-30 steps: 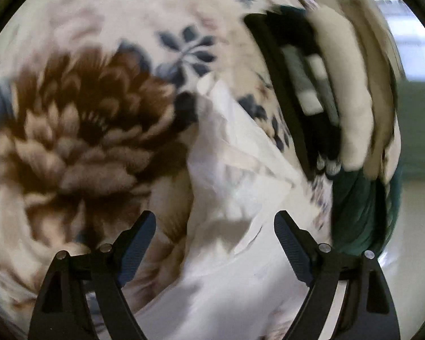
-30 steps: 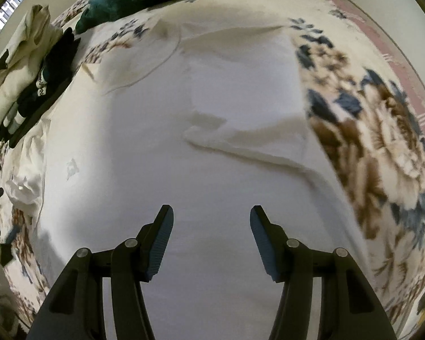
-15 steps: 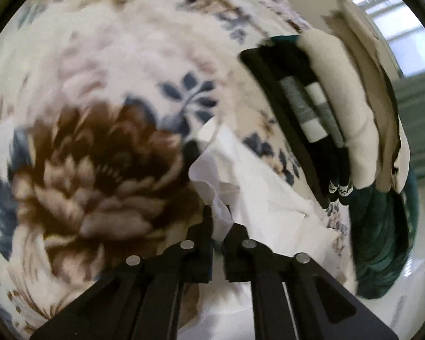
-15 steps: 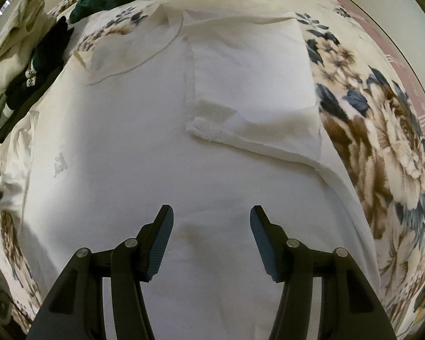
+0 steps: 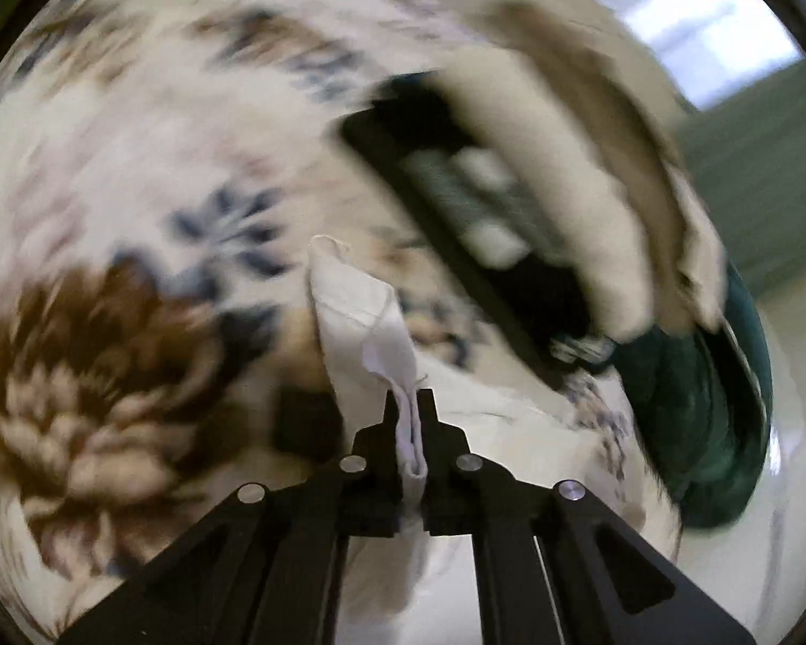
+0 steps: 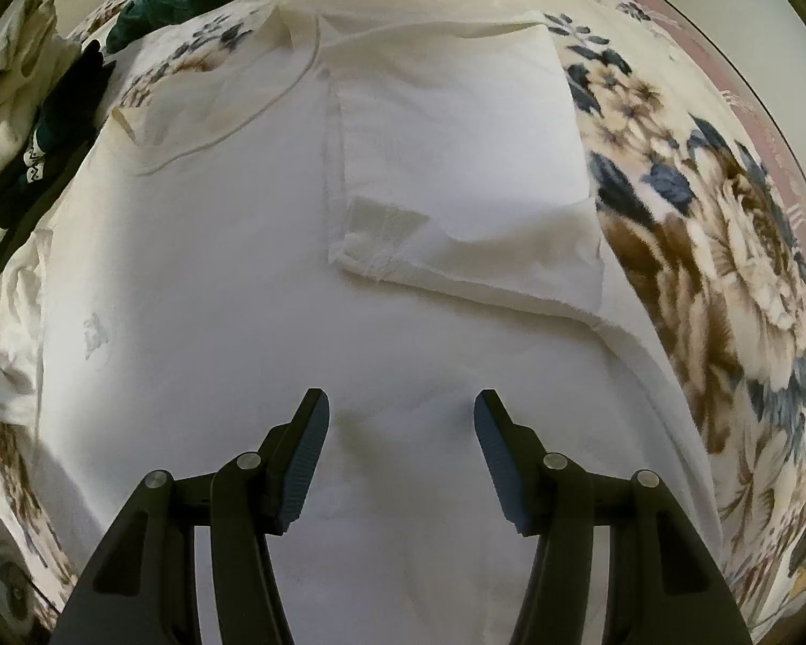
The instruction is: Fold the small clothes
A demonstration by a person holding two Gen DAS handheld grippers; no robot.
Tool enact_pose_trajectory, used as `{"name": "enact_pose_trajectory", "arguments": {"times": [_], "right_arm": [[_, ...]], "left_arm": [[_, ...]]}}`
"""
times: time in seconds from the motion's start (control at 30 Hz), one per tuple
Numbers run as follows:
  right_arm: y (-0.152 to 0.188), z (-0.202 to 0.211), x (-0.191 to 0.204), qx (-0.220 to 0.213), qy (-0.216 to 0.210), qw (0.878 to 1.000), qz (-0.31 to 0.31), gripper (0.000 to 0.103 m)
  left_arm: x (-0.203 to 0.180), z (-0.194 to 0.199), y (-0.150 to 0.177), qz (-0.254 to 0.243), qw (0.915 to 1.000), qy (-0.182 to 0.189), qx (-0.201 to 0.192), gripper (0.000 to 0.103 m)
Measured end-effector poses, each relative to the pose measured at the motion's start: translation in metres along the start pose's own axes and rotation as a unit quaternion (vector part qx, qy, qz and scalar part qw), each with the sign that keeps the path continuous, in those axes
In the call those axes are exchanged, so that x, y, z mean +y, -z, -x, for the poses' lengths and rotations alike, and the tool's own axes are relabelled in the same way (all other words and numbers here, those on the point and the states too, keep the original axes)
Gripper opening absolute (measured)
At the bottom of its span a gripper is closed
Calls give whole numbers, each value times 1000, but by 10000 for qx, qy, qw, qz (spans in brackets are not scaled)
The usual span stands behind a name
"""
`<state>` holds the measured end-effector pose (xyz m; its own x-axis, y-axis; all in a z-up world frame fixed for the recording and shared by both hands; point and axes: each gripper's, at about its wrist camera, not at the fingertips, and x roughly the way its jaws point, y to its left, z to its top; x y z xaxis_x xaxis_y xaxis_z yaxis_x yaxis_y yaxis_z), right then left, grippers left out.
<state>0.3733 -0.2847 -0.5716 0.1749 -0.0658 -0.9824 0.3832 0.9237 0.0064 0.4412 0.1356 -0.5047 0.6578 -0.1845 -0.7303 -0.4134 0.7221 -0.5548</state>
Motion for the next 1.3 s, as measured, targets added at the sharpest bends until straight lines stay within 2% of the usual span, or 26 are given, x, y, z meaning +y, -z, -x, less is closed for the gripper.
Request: {"name": "enact_pose_trajectory", "arguments": {"times": [0.07, 0.1, 0.2, 0.23, 0.27, 0.3, 0.33, 0.37, 0.4, 0.47, 0.6, 0.67, 0.73, 0.77, 0.8, 0.87, 0.97, 1.1, 1.13, 1.17, 1.2, 1.27, 1.3], "right_arm": [[-1, 0, -3, -7, 2, 10000, -44, 59], [-8, -3, 2, -10, 20, 10000, -61, 59], [-5, -2, -6, -2, 55, 9999, -96, 59], [-5, -3, -8, 17, 61, 9999, -99, 59], [-3, -3, -10, 40, 62, 9999, -106, 59], [-2, -2, -13, 62, 48, 9999, -119, 59], [1, -1, -15, 62, 44, 9999, -123, 59], [2, 0, -16, 52, 41, 9999, -121, 59], [4, 2, -18, 34, 31, 9999, -113, 59], [6, 6, -20, 33, -23, 9999, -104, 59], [1, 12, -12, 126, -658, 9976, -168, 59], [-5, 14, 0, 180, -1106, 9935, -177, 59], [-13, 9, 19, 308, -1607, 9861, -287, 59], [-16, 6, 25, 352, -1725, 9838, -326, 59], [-22, 0, 39, 422, -1930, 9795, -392, 59], [-30, -10, 59, 436, -2065, 9766, -415, 59], [-48, -23, 84, 357, -2088, 9764, -420, 59], [-69, -35, 106, 170, -2014, 9789, -282, 58], [-71, -36, 115, 121, -2034, 9787, -259, 48], [-72, -36, 119, 104, -1995, 9797, -198, 19], [-73, -36, 121, 83, -1859, 9825, -90, 7], [-75, -27, 114, -143, -1863, 9823, -89, 0], [-76, -22, 109, -250, -1792, 9835, -87, 0]], "left_arm": [[-35, -1, 11, -683, 9973, 257, 105, 2], [-55, -6, 22, -1029, 9934, 429, 288, 2], [-99, -30, 67, -1923, 9709, 782, 1196, 6], [-106, -37, 76, -2054, 9647, 751, 1469, 6], [-111, -43, 86, -2200, 9570, 658, 1772, 12], [-112, -43, 91, -2219, 9523, 744, 1956, 16], [-111, -42, 92, -2185, 9512, 802, 2028, 21], [-110, -38, 90, -2125, 9517, 818, 2060, 36], [-105, -33, 85, -2018, 9535, 831, 2080, 57], [-91, -19, 71, -1783, 9585, 905, 2033, 75], [-69, -8, 33, -1648, 9717, 475, 1624, 75], [-58, -20, 13, -1663, 9741, 126, 1525, 75], [-60, -37, -2, -1795, 9722, -60, 1502, 75], [-64, -45, -4, -1913, 9698, -151, 1503, 75], [-72, -59, -8, -2147, 9647, -264, 1504, 75], [-82, -78, -10, -2521, 9547, -477, 1509, 75], [-100, -113, -8, -3078, 9348, -774, 1593, 75], [-102, -141, -9, -3450, 9170, -1039, 1709, 75], [-102, -143, -9, -3478, 9160, -1031, 1716, 75], [-102, -142, -11, -3481, 9161, -1024, 1704, 75], [-103, -139, -13, -3464, 9179, -998, 1660, 75], [-101, -127, -19, -3368, 9243, -899, 1552, 75], [-100, -119, -23, -3310, 9281, -855, 1475, 75]]}}
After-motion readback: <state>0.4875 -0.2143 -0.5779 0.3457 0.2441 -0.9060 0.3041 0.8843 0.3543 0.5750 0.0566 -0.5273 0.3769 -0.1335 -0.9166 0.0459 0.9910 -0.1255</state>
